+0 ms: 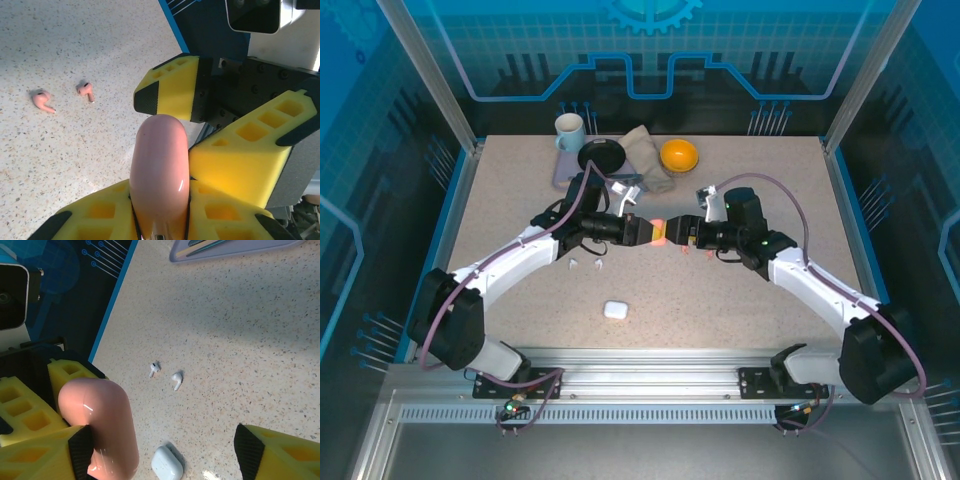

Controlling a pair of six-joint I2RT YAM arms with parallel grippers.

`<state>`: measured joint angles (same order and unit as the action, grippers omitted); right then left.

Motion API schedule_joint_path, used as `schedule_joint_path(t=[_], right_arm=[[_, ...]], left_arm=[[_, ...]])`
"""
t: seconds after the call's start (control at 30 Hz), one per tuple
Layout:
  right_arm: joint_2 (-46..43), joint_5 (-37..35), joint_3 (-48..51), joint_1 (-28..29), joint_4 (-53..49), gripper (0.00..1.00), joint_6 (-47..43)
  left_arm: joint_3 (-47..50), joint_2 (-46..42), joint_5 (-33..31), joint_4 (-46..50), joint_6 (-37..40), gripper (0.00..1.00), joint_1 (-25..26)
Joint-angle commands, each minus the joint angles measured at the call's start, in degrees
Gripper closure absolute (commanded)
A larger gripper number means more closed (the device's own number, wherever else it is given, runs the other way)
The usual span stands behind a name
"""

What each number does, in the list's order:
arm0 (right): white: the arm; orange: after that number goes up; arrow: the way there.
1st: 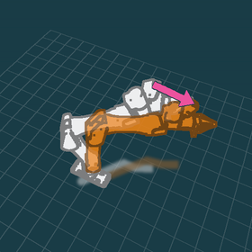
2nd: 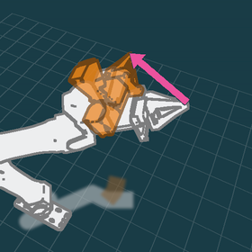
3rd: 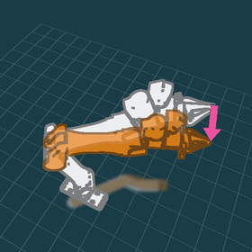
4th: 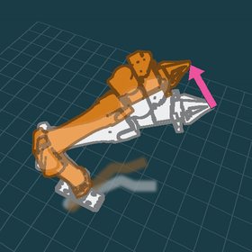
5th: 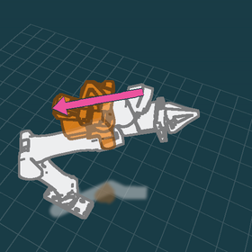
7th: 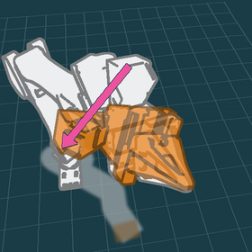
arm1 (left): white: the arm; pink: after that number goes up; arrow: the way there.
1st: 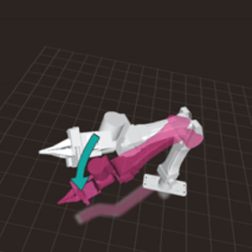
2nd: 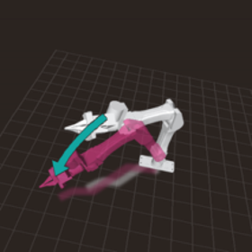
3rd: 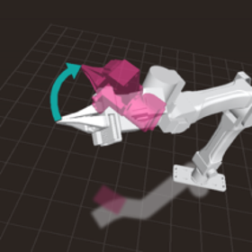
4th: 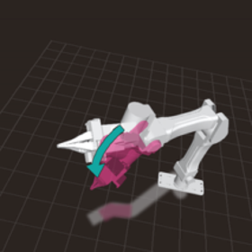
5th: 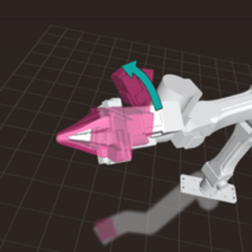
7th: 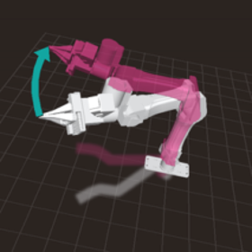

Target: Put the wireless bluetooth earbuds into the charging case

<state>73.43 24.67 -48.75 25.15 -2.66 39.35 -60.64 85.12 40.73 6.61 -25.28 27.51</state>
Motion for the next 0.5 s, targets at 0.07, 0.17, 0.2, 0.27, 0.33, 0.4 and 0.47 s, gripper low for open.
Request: schedule_joint_path(t=[0.07,0.17,0.2,0.27,0.33,0.4,0.47], right_arm=[[1.5,-4.9,3.6,-2.3,-0.4,0.27,0.4],[1.4,-5.2,6.6,-4.9,0.4,0.28,2.3],[0.9,-4.7,7.5,-5.5,0.7,0.29,2.8],[-0.7,-3.7,8.8,-6.1,1.5,0.29,3.7],[-3.1,-3.0,9.5,-6.2,1.4,0.29,5.0],[-5.7,-1.5,10.4,-6.2,2.7,0.29,7.0],[-7.8,0.3,11.2,-6.0,4.5,0.3,9.0]], left_arm=[[-1.5,-3.3,2.2,-1.0,1.7,1.0,0.3],[-1.1,-4.2,1.9,-1.8,1.3,1.0,0.0],[-1.0,-4.3,1.7,-1.8,1.2,1.0,0.1],[-0.8,-4.4,1.1,-2.1,1.0,1.0,-0.1],[0.0,-4.5,0.5,-3.0,0.4,1.0,-0.1],[1.2,-4.8,-0.1,-4.9,-0.7,1.0,-0.3],[2.1,-4.9,-0.3,-6.9,-1.9,1.0,-0.5]])
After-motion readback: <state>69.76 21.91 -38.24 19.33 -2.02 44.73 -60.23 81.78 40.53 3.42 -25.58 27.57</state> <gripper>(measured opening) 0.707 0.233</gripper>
